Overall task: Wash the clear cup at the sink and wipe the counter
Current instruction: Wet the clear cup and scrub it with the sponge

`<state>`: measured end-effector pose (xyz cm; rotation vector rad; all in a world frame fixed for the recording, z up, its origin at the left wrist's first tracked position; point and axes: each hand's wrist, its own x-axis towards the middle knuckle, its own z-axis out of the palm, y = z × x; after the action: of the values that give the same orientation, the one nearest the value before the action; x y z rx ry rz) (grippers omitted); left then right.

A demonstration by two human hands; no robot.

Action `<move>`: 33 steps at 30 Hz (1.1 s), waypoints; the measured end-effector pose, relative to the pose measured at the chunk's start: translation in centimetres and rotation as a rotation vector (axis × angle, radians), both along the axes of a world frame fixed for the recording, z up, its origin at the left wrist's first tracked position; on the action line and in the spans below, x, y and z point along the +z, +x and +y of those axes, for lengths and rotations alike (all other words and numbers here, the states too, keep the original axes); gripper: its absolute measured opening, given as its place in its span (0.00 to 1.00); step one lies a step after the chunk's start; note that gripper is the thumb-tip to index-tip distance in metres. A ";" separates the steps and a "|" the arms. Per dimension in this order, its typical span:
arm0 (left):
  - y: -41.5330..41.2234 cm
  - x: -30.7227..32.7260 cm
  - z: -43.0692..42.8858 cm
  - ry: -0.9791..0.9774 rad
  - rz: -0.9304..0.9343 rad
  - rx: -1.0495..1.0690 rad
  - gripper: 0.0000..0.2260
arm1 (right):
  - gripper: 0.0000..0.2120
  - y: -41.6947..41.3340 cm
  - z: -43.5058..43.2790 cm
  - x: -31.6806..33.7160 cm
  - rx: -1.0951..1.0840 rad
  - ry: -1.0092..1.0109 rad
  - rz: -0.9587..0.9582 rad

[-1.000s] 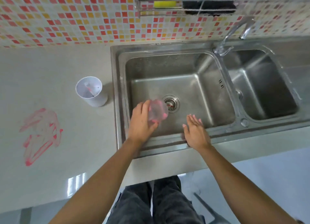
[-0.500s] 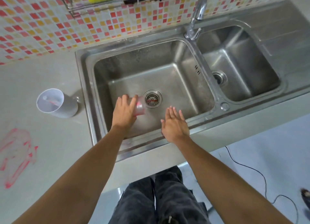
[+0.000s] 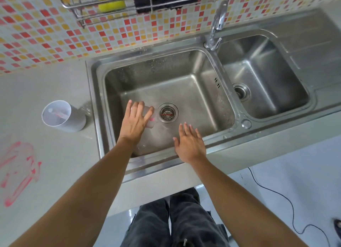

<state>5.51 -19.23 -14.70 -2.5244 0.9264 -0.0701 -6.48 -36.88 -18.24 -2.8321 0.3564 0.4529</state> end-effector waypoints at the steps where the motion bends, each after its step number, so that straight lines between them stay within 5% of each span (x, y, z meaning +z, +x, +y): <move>1: 0.1 0.0 0.1 0.003 -0.007 -0.008 0.38 | 0.30 0.0 0.0 -0.1 0.002 -0.001 -0.004; 9: 0.4 0.9 -0.1 -0.088 -0.010 0.021 0.35 | 0.29 0.2 0.1 -0.1 -0.028 0.107 -0.069; 13: 0.6 2.2 -3.3 -0.393 0.012 0.178 0.39 | 0.26 2.4 -3.5 2.6 -0.312 0.434 -0.251; 19: 2.6 5.7 -13.1 -0.758 0.152 0.257 0.37 | 0.22 11.4 -16.2 7.9 -0.511 0.456 -0.448; 25: 6.6 7.3 -19.9 -1.168 0.383 0.383 0.34 | 0.31 21.2 -22.0 9.0 -0.290 0.403 -0.345; 33: 9.4 7.5 -21.6 -1.261 0.475 0.451 0.36 | 0.27 25.1 -23.5 5.9 0.029 0.318 -0.342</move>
<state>14.91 -40.85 -7.25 -3.9987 0.4412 0.1444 18.63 -60.43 -12.30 -2.5410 0.1580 0.0196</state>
